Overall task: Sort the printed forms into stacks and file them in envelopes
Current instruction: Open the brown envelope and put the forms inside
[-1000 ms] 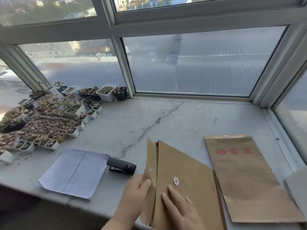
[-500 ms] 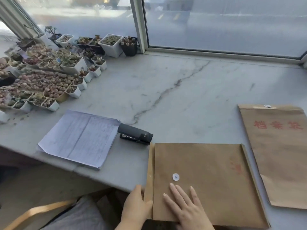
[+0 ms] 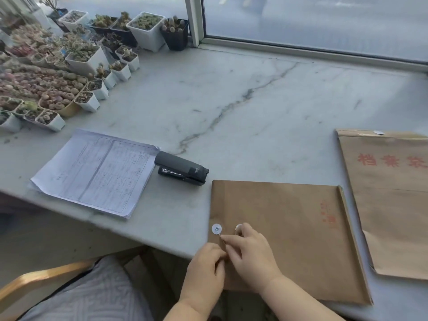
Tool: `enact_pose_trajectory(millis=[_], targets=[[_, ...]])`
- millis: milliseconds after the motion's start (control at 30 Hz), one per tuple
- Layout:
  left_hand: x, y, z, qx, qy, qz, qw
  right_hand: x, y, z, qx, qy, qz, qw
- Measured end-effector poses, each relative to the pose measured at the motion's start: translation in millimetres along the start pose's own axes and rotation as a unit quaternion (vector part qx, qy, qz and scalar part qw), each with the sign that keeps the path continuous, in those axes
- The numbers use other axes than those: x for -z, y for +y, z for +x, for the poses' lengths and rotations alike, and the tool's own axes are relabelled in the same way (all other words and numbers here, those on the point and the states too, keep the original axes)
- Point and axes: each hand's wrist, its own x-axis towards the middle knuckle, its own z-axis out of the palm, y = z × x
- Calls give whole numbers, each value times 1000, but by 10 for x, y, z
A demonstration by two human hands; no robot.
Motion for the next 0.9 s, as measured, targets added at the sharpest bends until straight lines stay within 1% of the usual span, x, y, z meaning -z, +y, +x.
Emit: enact_pose_trajectory(millis=[67,100,133,233,300,367,433,467,533,567,600,667,733,800,833,900], targets=[[53,-3,77,76,19,-44,996,-25,9,-7,15,11,-28,999],[75,-5,122,109,25,-62,992,-31,-7,-10,5,15,-25,1000],[80,-6,169,129,24,-77,988,-40,-24,-3,-18,17,-15,1000],[56,69,212,172,-10,-128,977,-55,-46,38,-89,11,25,996],[25,156,159,182,-24,-152,971,-26,-71,56,-106,5,35,994],[1,247,50,148,-12,-120,982,44,-74,37,-112,-35,81,990],[-9,350,-73,78,-16,-55,995,122,-30,-3,-94,-106,134,981],[-12,414,-120,35,-19,-23,999,153,-1,-22,-72,-137,137,978],[19,536,-141,-43,-4,32,999,220,80,-70,-49,-174,147,972],[50,592,-115,-75,6,67,995,257,109,-89,-55,-176,168,968],[89,649,-80,-100,5,91,991,291,128,-110,-65,-159,199,965],[140,751,-14,-99,-36,107,989,321,147,-147,-97,-115,293,944],[167,815,63,-119,-36,151,981,317,133,-163,-120,-106,371,915],[152,893,96,-170,-13,200,965,281,95,-169,-134,-122,395,901],[137,912,114,-196,8,214,957,245,112,-161,-143,-122,388,902],[104,851,151,-239,40,196,950,219,126,-132,-166,-77,394,901]])
